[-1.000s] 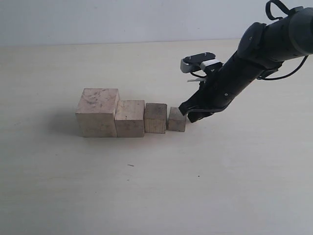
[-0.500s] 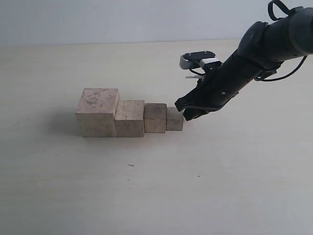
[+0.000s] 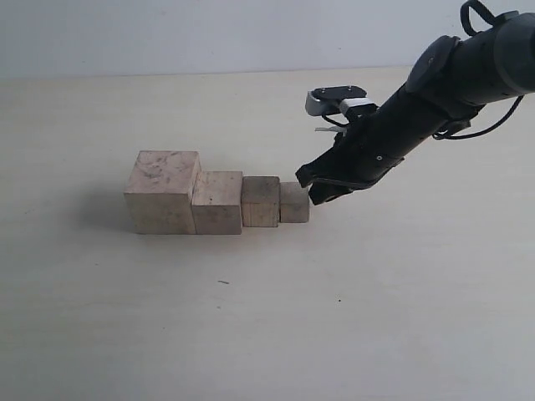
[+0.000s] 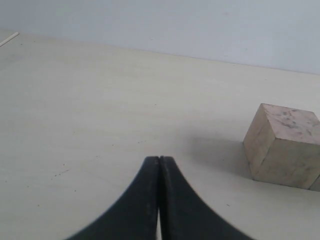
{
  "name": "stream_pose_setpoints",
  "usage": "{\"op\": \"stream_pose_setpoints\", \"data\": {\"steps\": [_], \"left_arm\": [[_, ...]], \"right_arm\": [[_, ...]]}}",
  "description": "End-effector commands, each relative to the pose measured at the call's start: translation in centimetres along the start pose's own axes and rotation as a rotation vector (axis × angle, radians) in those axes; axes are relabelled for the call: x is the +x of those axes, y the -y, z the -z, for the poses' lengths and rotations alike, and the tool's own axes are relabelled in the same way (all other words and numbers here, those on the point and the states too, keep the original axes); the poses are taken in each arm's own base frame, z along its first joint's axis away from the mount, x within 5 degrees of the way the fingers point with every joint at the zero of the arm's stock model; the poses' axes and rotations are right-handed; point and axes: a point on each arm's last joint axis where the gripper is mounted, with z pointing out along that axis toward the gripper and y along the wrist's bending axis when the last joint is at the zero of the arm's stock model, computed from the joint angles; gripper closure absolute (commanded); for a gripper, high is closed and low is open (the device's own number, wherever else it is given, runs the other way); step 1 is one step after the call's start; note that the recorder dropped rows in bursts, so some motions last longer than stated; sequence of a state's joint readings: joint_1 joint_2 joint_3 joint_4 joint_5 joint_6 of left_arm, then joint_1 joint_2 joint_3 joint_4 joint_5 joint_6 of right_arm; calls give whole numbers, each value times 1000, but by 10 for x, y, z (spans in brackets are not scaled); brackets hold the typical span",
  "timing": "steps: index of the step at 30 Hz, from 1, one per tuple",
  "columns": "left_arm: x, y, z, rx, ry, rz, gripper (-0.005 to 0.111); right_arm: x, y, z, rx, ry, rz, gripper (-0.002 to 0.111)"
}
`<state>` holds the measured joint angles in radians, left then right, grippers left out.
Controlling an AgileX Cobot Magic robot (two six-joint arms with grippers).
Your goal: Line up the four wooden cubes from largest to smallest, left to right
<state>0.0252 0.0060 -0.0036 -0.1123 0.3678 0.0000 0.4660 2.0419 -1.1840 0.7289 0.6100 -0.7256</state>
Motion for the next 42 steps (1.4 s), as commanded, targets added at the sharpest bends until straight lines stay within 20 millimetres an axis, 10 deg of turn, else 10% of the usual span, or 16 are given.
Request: {"op": "stream_pose_setpoints", "data": {"steps": [1, 27, 42], "left_arm": [[0, 0, 0, 6, 9, -3, 107], [0, 0, 0, 6, 9, -3, 107], [0, 0, 0, 6, 9, -3, 107]], "right_arm": [[0, 0, 0, -7, 4, 2, 88], [2, 2, -12, -30, 3, -76, 88], [-21, -35, 104, 68, 239, -47, 108]]}}
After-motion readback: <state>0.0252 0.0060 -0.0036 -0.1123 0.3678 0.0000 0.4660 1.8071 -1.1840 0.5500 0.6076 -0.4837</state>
